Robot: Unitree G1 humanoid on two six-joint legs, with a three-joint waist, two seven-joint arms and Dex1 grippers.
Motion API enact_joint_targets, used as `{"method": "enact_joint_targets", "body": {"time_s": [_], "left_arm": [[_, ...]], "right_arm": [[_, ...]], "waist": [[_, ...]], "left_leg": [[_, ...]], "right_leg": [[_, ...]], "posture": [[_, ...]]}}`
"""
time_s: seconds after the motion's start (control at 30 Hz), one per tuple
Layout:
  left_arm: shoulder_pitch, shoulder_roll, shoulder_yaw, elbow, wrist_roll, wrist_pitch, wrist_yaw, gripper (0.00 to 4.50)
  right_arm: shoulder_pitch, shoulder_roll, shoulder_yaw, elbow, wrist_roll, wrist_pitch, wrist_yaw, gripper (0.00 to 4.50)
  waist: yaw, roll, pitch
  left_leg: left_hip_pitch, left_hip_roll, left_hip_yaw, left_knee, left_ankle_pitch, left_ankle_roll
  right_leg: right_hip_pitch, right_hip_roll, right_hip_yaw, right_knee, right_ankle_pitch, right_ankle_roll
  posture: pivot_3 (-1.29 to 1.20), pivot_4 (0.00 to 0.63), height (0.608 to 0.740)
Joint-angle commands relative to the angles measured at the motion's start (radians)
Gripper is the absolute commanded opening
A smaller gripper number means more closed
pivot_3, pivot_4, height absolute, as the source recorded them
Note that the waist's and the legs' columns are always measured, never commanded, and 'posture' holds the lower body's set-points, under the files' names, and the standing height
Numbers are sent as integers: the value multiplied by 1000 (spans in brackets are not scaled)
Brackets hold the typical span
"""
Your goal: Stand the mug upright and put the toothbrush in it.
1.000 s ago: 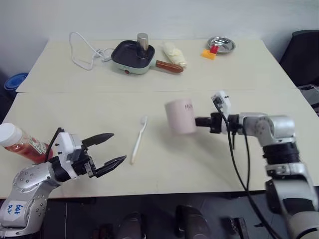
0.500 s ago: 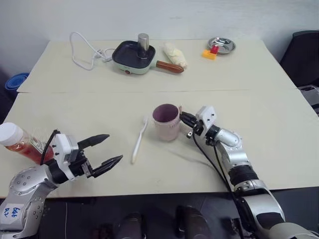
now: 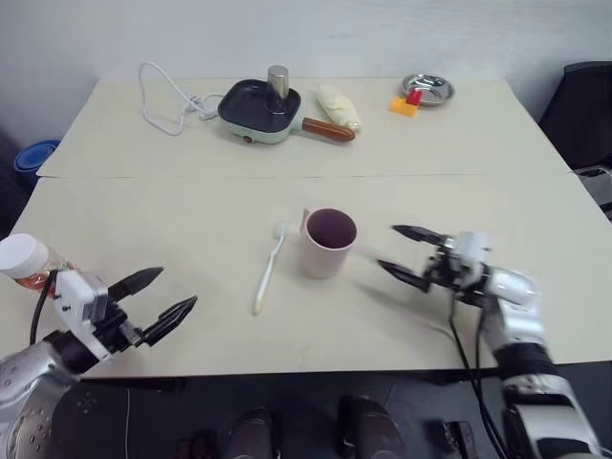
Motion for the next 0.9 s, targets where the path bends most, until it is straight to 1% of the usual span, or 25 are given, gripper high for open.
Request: {"method": "enact_joint_targets", "body": {"time_s": [0.03, 0.07, 0.13, 0.2, 0.27, 0.3, 0.37, 0.47, 0.5, 0.57, 0.6, 0.63, 0.67, 0.7, 0.77, 0.87, 0.9], "left_arm": [[196, 43, 20, -96, 189, 58, 77, 4500], [205, 26, 54, -107, 175, 92, 121, 4500], [188, 3, 123, -107, 112, 167, 184, 4500], [163, 28, 127, -145, 34, 229, 148, 4500], [104, 68, 75, -200, -64, 310, 114, 4500], [47, 80, 36, -220, -88, 343, 133, 4500], [-86, 97, -44, -239, -124, 434, 203, 4500], [-335, 83, -178, -212, -174, 608, 320, 4500], [-427, 85, -254, -200, -138, 660, 363, 4500], [-598, 5, -350, -149, -87, 768, 504, 4500], [-658, -6, -415, -118, -49, 808, 537, 4500], [-712, -6, -506, -75, 9, 793, 534, 4500], [-756, -44, -548, -23, 41, 787, 555, 4500], [-798, -87, -567, 24, 40, 803, 560, 4500], [-865, -169, -583, 97, 49, 817, 584, 4500], [-909, -190, -673, 173, 117, 802, 565, 4500], [-914, -191, -699, 187, 128, 787, 544, 4310]], "right_arm": [[171, -126, -52, -207, 125, 122, 163, 3653], [203, -142, -70, -255, 156, 152, 164, 3653], [239, -146, -108, -311, 172, 137, 144, 3653], [276, -146, -129, -345, 175, 131, 138, 3653], [292, -131, -136, -354, 161, 121, 118, 3653], [293, -121, -136, -357, 152, 116, 105, 3653], [296, -106, -131, -370, 142, 113, 92, 3653], [301, -92, -127, -393, 134, 123, 71, 3653], [302, -92, -122, -405, 140, 131, 79, 3653], [298, -90, -118, -425, 152, 149, 80, 3653], [295, -86, -116, -435, 156, 161, 71, 3653], [292, -84, -113, -443, 157, 175, 61, 3653], [292, -81, -110, -448, 157, 186, 56, 3653], [293, -81, -108, -453, 155, 192, 56, 3653], [298, -81, -107, -460, 153, 198, 56, 3653], [317, -76, -112, -477, 148, 204, 36, 3653], [329, -76, -114, -486, 149, 206, 33, 3696]], "waist": [[1, -1, 0], [1, -1, 0], [0, -2, 1], [0, -2, 1], [2, -2, 1], [8, -1, 1], [26, 0, 0], [30, 1, 0], [28, 0, 0], [32, 0, 0], [34, 0, 0], [34, 0, 0], [34, 0, 0], [32, 0, 0], [31, -1, 0], [35, -2, 1], [35, -2, 1]], "left_leg": [[0, 1, 0, 0, -1, 0], [0, 2, 0, -1, -2, 0], [1, 2, 1, 0, -3, 0], [3, 4, 1, 1, -3, 0], [4, 6, 0, 1, -3, -2], [4, 6, -1, 1, -1, -5], [3, 6, -2, 1, 0, -6], [3, 6, -1, 1, 1, -7], [3, 4, -1, 1, 2, -7], [3, 4, -1, 1, 3, -6], [3, 3, -1, 1, 3, -5], [3, 2, 0, 1, 4, -5], [4, 1, 1, 1, 4, -5], [4, -3, 2, 1, 4, -5], [3, -3, 2, 1, 4, -5], [2, -3, 1, 2, 4, -5], [2, -3, 2, 1, 4, -5]], "right_leg": [[0, 1, 0, -2, 0, 0], [1, 1, -1, -4, 0, 0], [1, 1, -1, -6, 0, 0], [1, -1, 0, -5, 2, -3], [2, -2, 1, -4, 2, -5], [2, -2, 2, -4, 2, -6], [1, -1, 5, -2, 1, -7], [0, 2, 6, 4, 1, -8], [0, 2, 6, 5, 1, -8], [0, 3, 5, 5, 1, -8], [1, 3, 4, 5, 2, -6], [0, 4, 3, 5, 2, -5], [0, 4, 2, 5, 2, -5], [0, 4, 2, 5, 3, -5], [-1, 4, 2, 5, 3, -5], [-1, 5, 2, 4, 3, -5], [-1, 5, 2, 4, 3, -5]], "posture": [[0, 150, 740], [0, 150, 740], [0, 150, 740], [0, 150, 740], [0, 150, 740], [0, 150, 740], [0, 150, 740], [0, 150, 740], [0, 150, 740], [0, 150, 740], [0, 150, 740], [0, 150, 740], [0, 150, 740], [0, 150, 740], [0, 150, 740], [0, 150, 740], [0, 150, 740]]}}
